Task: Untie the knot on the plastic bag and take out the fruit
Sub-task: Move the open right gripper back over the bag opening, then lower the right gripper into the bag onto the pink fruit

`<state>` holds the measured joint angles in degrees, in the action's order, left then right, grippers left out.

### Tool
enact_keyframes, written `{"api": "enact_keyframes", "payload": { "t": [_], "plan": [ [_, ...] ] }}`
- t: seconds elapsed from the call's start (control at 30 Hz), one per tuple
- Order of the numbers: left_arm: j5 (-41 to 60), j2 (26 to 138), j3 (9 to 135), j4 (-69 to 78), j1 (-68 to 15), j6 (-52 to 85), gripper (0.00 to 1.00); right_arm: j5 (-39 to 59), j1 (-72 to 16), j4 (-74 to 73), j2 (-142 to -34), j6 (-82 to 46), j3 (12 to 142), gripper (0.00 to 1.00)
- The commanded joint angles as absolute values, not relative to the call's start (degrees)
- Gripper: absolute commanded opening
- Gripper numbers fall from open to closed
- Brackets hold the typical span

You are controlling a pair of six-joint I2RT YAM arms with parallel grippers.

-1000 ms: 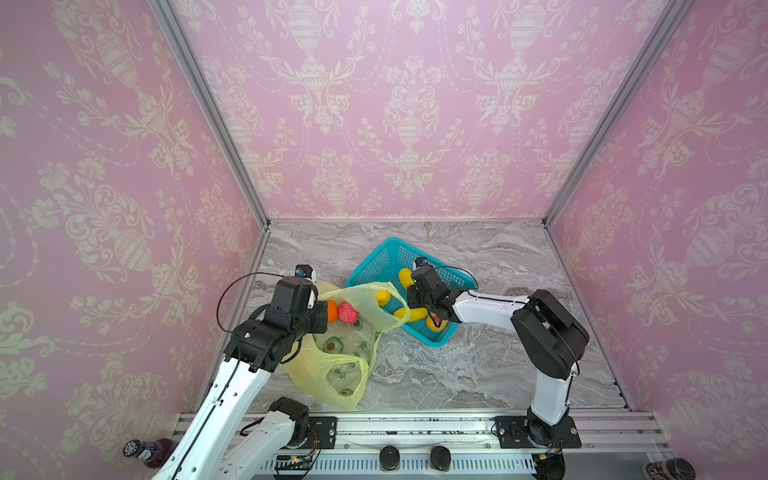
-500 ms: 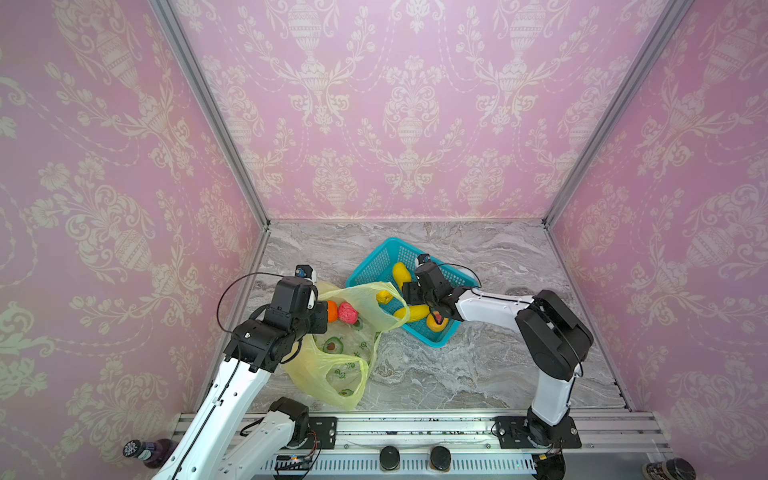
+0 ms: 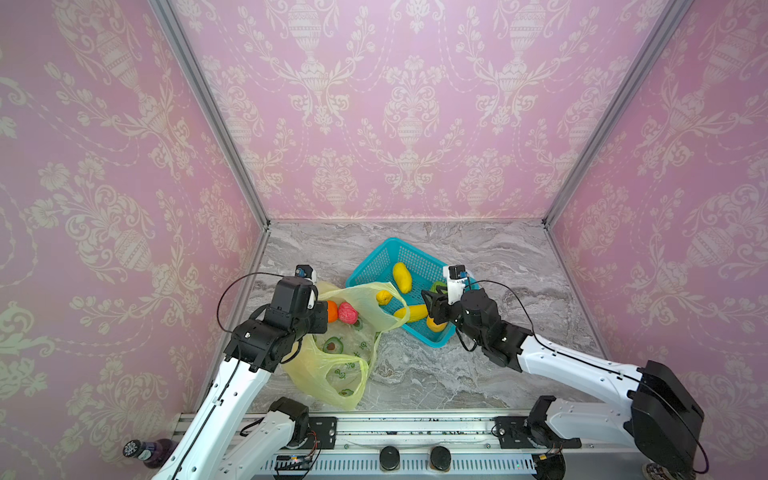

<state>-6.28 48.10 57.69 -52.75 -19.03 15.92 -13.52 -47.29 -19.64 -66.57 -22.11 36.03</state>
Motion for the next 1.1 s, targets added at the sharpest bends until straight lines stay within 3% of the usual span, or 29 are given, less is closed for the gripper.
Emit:
{"api": "enact_keyframes", "payload": {
  "t": [0.0,0.3,0.67,1.07],
  "plan": [
    [-6.0,48.1,57.0,-52.5,-19.4,16.1,0.00,-14.3,-52.1,-25.0,-63.2,-15.5,33.7,0.45],
    [-6.0,48.0,56.9,-52.5,-19.4,16.2,0.00,-7.5,-62.2,-26.3,-72.9,-6.0,40.3,0.40],
    [-6.0,47.8,56.9,-52.5,-19.5,16.2,0.00,-9.5,-62.4,-24.2,-95.0,-7.4,54.3,0.27],
    [-5.8,47.6,56.8,-52.4,-19.4,16.1,0.00,-13.6,-61.8,-18.7,-107.5,-9.7,65.4,0.24]
  ]
}}
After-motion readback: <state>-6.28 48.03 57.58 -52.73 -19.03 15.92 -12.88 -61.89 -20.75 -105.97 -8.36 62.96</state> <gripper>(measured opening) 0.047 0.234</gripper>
